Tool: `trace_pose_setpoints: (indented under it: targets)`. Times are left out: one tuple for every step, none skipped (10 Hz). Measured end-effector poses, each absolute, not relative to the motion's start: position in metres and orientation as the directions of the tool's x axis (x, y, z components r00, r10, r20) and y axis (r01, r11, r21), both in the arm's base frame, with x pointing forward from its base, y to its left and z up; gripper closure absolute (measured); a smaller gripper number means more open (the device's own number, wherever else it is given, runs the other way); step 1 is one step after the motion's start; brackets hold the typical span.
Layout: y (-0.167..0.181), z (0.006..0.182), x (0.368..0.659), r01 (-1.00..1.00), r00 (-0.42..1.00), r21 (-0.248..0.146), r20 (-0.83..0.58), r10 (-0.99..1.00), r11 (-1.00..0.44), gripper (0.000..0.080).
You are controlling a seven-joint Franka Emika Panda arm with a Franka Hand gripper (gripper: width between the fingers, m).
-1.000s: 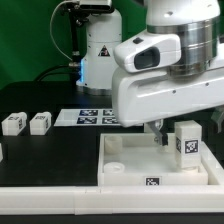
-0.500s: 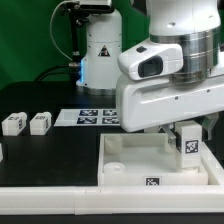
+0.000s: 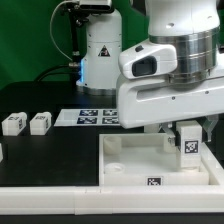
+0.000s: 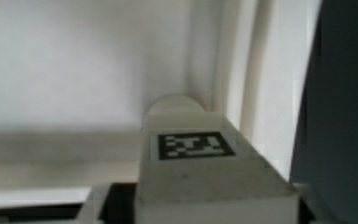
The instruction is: Assemble one leg
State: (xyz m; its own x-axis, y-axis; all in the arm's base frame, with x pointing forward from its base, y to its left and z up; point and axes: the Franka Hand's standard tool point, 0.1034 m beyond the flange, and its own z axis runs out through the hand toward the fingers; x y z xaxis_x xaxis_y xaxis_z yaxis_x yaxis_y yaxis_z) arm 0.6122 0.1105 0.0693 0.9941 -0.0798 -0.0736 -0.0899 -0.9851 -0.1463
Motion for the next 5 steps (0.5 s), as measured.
trace_pose_setpoints:
  targets:
    - [0.1100, 0.0686, 0.6126, -0.288, 0.957, -0.149, -0.077, -0.280, -0.946, 0.0505]
    - [0.1128, 0.0682, 0.6117, -0.459, 0.888, -0.140, -0.082, -0.452, -0.877, 0.0505]
    - [0.1159, 0.0687, 0.6124, -0.558, 0.830, -0.130, -0.093, -0.550, -0.820, 0.0505]
    - [0.1162, 0.0686, 0.6125, -0.666, 0.746, -0.115, -0.108, -0.657, -0.737, 0.0505]
    - [0.1169, 0.0689, 0.6128, -0.772, 0.636, -0.096, -0.123, -0.762, -0.629, 0.0505]
